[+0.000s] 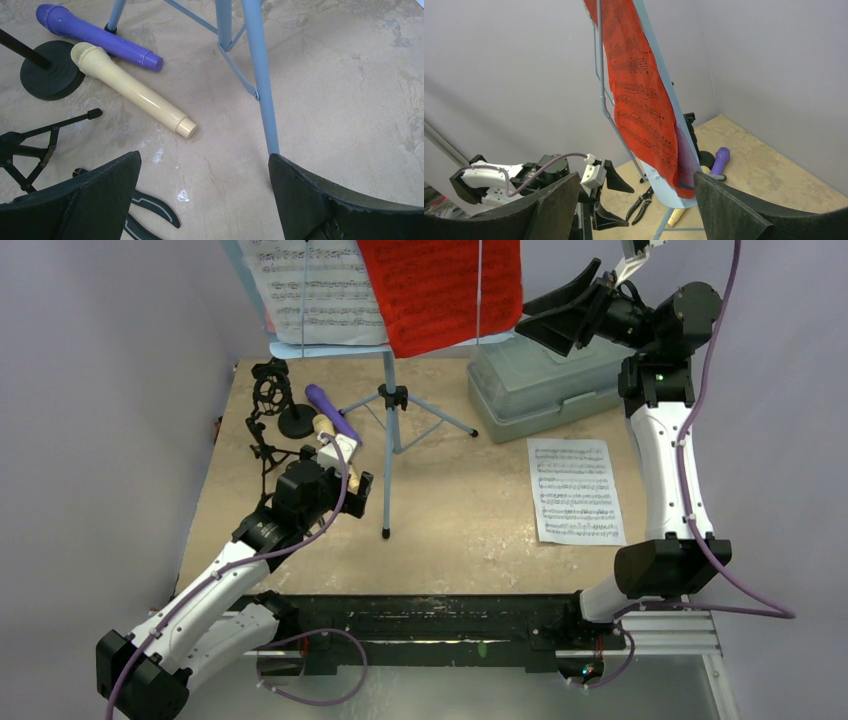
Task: Pack up the instrument practice props
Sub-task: Pick up the sheet music from the music stand.
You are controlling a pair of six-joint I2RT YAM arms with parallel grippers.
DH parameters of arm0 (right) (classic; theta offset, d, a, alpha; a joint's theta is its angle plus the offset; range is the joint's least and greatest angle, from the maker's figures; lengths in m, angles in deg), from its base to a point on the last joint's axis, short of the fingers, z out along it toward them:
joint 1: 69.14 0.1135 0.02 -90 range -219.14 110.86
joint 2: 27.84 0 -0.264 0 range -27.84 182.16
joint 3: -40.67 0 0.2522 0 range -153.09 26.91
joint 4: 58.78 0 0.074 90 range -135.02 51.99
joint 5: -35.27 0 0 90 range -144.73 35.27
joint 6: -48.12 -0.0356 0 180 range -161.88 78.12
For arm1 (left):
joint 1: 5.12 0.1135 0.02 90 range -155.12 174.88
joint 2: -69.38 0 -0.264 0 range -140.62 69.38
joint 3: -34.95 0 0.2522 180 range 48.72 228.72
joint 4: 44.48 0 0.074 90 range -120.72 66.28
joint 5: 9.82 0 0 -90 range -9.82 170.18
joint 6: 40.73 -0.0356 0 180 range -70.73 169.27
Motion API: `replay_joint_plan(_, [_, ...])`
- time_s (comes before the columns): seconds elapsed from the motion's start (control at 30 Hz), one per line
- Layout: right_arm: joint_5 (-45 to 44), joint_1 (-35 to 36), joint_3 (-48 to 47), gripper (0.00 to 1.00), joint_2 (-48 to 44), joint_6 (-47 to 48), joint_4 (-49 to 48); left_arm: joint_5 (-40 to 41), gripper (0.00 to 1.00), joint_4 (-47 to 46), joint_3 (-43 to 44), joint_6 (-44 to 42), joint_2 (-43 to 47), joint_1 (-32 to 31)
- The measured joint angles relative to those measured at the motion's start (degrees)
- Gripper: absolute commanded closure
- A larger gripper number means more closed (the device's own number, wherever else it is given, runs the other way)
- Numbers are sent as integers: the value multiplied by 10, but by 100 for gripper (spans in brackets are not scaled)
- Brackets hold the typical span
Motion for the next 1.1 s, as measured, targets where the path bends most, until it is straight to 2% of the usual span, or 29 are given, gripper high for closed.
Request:
replay_joint_plan(0.2, [-9,4,-1,21,6,14,13,0,1,0,0,0,-1,0])
replay_joint_plan(0.3, [-9,13,-1,31,9,21,17,0,1,0,0,0,-1,0])
replay_joint_plan(0.43, [-9,24,-3,48,9,29,22,0,1,0,0,0,-2,2])
replay_joint_plan(0.57, [-9,26,-7,58,9,34,24,0,1,0,0,0,-3,3])
replay_joint_plan(0.67, [-9,26,-9,57,9,36,24,0,1,0,0,0,-3,4])
replay_joint_plan(0.83, [-9,27,-10,47,9,38,27,0,1,0,0,0,-4,4])
replay_joint_plan(0.97, [-12,32,-14,48,10,48,35,0,1,0,0,0,-6,4])
replay_joint_plan(1.1, [-20,37,-38,54,20,67,52,0,1,0,0,0,-10,4])
